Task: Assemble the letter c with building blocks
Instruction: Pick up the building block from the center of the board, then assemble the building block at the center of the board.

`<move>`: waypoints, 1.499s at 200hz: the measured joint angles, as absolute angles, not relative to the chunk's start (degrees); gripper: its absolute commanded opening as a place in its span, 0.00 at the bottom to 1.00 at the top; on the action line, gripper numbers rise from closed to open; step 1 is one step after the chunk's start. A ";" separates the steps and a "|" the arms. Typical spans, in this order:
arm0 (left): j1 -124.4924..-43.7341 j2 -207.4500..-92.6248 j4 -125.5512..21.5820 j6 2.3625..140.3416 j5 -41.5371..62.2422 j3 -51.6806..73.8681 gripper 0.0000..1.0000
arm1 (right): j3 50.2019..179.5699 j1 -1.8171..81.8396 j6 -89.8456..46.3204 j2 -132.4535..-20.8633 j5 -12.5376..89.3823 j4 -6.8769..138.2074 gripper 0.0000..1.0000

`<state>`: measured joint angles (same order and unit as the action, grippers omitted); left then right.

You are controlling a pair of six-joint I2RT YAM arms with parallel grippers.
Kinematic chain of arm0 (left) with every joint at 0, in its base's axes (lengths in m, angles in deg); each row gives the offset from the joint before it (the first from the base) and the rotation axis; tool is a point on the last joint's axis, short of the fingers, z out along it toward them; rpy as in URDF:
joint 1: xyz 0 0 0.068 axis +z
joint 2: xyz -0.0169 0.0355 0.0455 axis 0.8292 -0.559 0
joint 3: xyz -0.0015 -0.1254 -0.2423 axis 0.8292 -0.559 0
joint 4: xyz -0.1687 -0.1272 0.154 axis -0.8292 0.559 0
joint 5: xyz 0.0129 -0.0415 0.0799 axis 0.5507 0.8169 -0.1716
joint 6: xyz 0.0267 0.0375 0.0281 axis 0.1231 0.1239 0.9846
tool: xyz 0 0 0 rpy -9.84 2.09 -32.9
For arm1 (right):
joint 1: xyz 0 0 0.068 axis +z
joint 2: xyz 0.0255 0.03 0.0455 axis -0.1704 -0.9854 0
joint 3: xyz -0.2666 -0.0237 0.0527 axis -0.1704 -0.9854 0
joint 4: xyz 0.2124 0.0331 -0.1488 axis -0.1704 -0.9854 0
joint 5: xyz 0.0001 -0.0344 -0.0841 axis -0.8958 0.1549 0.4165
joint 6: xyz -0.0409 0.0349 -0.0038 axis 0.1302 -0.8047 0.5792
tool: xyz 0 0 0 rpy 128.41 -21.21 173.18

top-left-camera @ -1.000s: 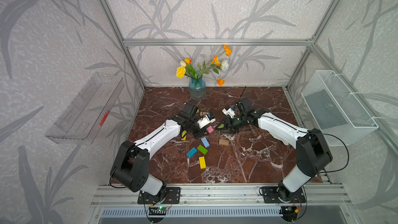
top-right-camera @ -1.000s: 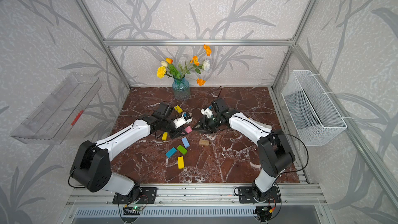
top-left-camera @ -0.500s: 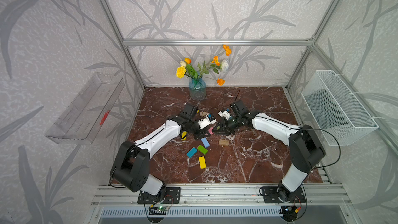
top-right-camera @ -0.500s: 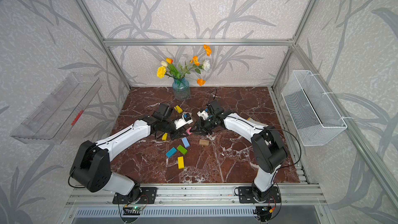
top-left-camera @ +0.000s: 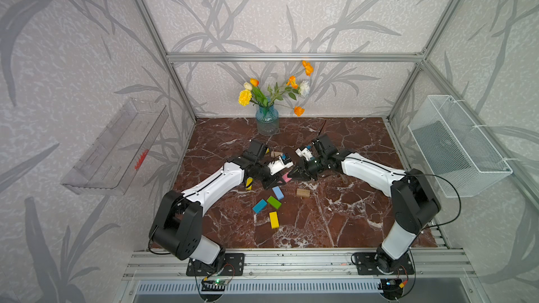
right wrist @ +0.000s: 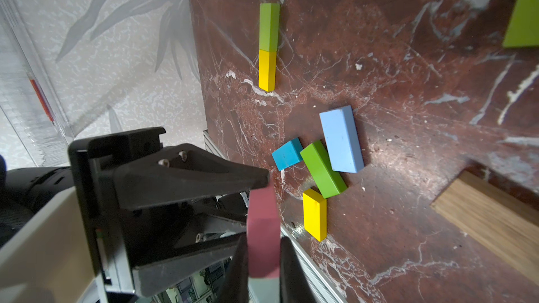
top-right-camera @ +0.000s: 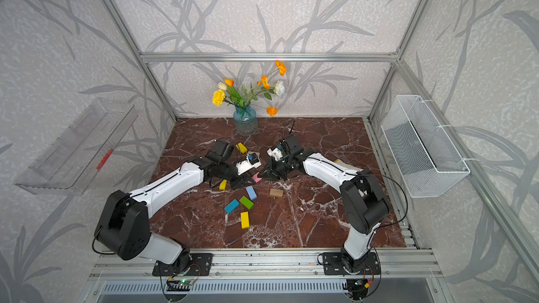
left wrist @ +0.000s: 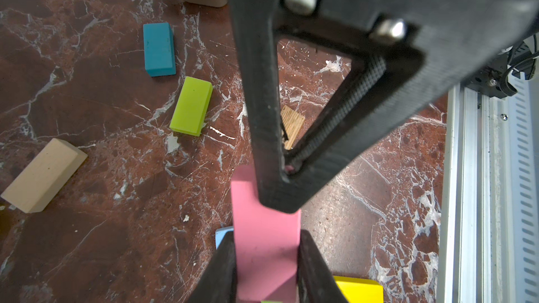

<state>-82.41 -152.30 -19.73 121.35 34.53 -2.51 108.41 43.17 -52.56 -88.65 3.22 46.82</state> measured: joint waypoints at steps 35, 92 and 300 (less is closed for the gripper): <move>-81.58 -150.79 -21.35 116.58 33.59 -3.47 0.63 | 108.22 43.24 -52.63 -88.72 3.64 49.29 0.10; -66.84 -142.75 -24.78 95.36 33.96 -5.06 0.62 | 102.93 44.38 -57.52 -90.64 10.89 65.36 0.14; -53.42 -148.82 -7.60 78.44 15.73 -2.79 0.53 | 119.12 55.94 -70.90 -114.60 36.71 88.37 0.15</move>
